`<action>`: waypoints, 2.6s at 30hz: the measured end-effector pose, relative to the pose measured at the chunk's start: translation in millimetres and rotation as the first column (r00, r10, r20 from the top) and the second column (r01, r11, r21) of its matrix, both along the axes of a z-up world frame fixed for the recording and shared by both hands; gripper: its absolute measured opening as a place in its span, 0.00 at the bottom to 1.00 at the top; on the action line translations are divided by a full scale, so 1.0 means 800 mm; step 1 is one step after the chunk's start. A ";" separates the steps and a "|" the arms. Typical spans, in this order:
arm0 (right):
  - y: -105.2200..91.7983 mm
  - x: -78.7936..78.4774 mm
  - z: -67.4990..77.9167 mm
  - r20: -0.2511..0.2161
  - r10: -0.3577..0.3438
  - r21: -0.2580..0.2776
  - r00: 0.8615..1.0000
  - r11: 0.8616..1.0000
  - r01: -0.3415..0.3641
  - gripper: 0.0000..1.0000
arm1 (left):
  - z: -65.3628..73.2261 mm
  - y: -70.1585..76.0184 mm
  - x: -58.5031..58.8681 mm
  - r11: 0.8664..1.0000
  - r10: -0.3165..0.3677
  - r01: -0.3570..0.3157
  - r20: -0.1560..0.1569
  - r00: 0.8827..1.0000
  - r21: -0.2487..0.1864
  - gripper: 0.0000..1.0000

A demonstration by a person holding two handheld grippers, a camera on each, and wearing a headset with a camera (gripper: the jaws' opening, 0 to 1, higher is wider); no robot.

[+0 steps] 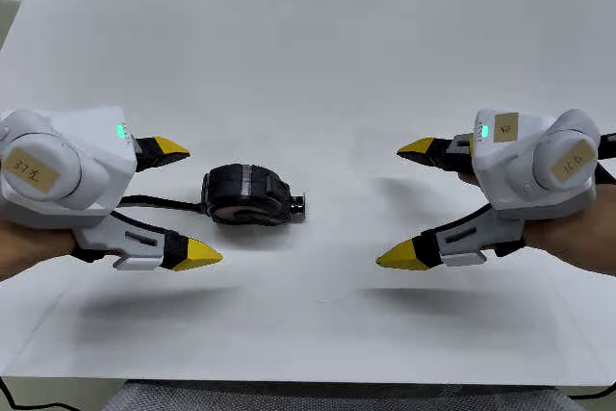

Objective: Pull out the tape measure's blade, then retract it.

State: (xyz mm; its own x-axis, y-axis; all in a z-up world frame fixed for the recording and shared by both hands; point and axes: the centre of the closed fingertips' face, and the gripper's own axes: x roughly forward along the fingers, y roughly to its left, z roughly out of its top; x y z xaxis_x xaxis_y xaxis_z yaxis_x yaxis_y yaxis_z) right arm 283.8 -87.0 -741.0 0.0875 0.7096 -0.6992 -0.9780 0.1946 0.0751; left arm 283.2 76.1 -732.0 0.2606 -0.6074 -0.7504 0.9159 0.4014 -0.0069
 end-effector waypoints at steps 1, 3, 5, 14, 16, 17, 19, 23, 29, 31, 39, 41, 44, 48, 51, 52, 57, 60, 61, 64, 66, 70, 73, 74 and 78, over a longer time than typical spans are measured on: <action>0.001 0.000 0.000 -0.001 0.003 -0.001 1.000 1.000 -0.003 0.77 | 0.000 -0.001 0.001 1.000 -0.003 0.003 -0.001 1.000 0.002 0.69; 0.004 0.001 -0.001 -0.003 0.010 0.001 1.000 1.000 -0.010 0.77 | -0.002 -0.003 0.002 1.000 -0.009 0.009 -0.002 1.000 0.009 0.68; 0.007 0.002 -0.001 -0.005 0.016 0.001 1.000 1.000 -0.016 0.77 | -0.005 -0.004 0.003 1.000 -0.019 0.019 -0.005 1.000 0.015 0.66; 0.020 0.006 -0.003 0.001 0.037 0.007 0.999 0.999 -0.037 0.75 | -0.014 -0.006 0.006 0.998 -0.039 0.040 -0.012 0.999 0.054 0.62; 0.022 0.007 -0.003 -0.001 0.040 0.010 0.999 0.999 -0.040 0.75 | -0.016 -0.006 0.007 0.997 -0.043 0.044 -0.010 0.999 0.062 0.61; 0.024 0.007 -0.004 -0.001 0.042 0.011 0.999 0.999 -0.042 0.75 | -0.017 -0.007 0.007 0.997 -0.048 0.049 -0.014 0.999 0.063 0.60; 0.027 0.007 -0.005 -0.003 0.045 0.015 0.999 0.999 -0.045 0.75 | -0.019 -0.009 0.008 0.996 -0.051 0.051 -0.014 0.999 0.071 0.59; 0.031 0.008 -0.005 -0.002 0.048 0.021 0.999 0.999 -0.048 0.74 | -0.022 -0.011 0.008 0.995 -0.058 0.060 -0.021 0.998 0.076 0.53; 0.035 0.008 -0.008 -0.009 0.053 0.025 0.999 0.998 -0.053 0.73 | -0.025 -0.016 0.010 0.994 -0.070 0.072 -0.023 0.997 0.080 0.47; 0.037 0.008 -0.009 -0.011 0.053 0.026 0.999 0.998 -0.053 0.73 | -0.026 -0.017 0.010 0.994 -0.073 0.075 -0.023 0.997 0.083 0.45; 0.042 0.008 -0.012 -0.015 0.050 0.036 0.999 0.998 -0.050 0.72 | -0.031 -0.019 0.011 0.992 -0.086 0.088 -0.025 0.996 0.092 0.39; 0.043 0.008 -0.013 -0.015 0.051 0.036 0.999 0.998 -0.051 0.72 | -0.032 -0.020 0.011 0.992 -0.088 0.090 -0.026 0.996 0.093 0.37; 0.045 0.006 -0.015 -0.016 0.054 0.039 0.998 0.998 -0.053 0.71 | -0.034 -0.020 0.011 0.992 -0.086 0.089 -0.031 0.996 0.093 0.35; 0.048 0.006 -0.018 -0.019 0.054 0.044 0.998 0.998 -0.053 0.71 | -0.035 -0.020 0.011 0.991 -0.088 0.090 -0.031 0.996 0.095 0.33; 0.051 0.006 -0.019 -0.023 0.054 0.047 0.998 0.997 -0.053 0.71 | -0.037 -0.019 0.012 0.990 -0.095 0.097 -0.023 0.995 0.102 0.31; 0.052 0.005 -0.019 -0.025 0.054 0.048 0.998 0.997 -0.053 0.70 | -0.037 -0.018 0.013 0.990 -0.095 0.096 -0.014 0.995 0.106 0.30; 0.056 0.005 -0.023 -0.032 0.051 0.055 0.998 0.997 -0.049 0.70 | -0.039 -0.017 0.013 0.990 -0.092 0.093 -0.016 0.996 0.106 0.29; 0.059 0.004 -0.025 -0.033 0.053 0.058 0.998 0.997 -0.051 0.69 | -0.039 -0.018 0.013 0.990 -0.094 0.095 -0.017 0.995 0.105 0.28; 0.059 0.004 -0.025 -0.034 0.053 0.059 0.998 0.997 -0.051 0.69 | -0.039 -0.018 0.013 0.990 -0.095 0.096 -0.017 0.995 0.104 0.28; 0.064 0.005 -0.025 -0.035 0.053 0.070 0.998 0.996 -0.051 0.67 | -0.039 -0.018 0.013 0.990 -0.098 0.099 -0.021 0.995 0.100 0.28; 0.066 0.006 -0.025 -0.037 0.054 0.076 0.998 0.996 -0.051 0.66 | -0.039 -0.018 0.013 0.989 -0.105 0.106 -0.014 0.994 0.106 0.28; 0.075 0.005 -0.027 -0.032 0.073 0.077 0.997 0.995 -0.070 0.61 | -0.039 -0.018 0.013 0.988 -0.107 0.107 -0.007 0.994 0.113 0.27; 0.081 0.006 -0.028 -0.030 0.085 0.080 0.996 0.993 -0.083 0.58 | -0.039 -0.018 0.014 0.988 -0.106 0.107 -0.009 0.994 0.113 0.27; 0.083 0.006 -0.028 -0.026 0.092 0.079 0.995 0.993 -0.089 0.57 | -0.039 -0.018 0.014 0.988 -0.108 0.108 -0.010 0.994 0.113 0.27; 0.088 0.006 -0.030 -0.022 0.098 0.082 0.995 0.992 -0.096 0.52 | -0.039 -0.018 0.014 0.987 -0.110 0.110 -0.012 0.994 0.114 0.27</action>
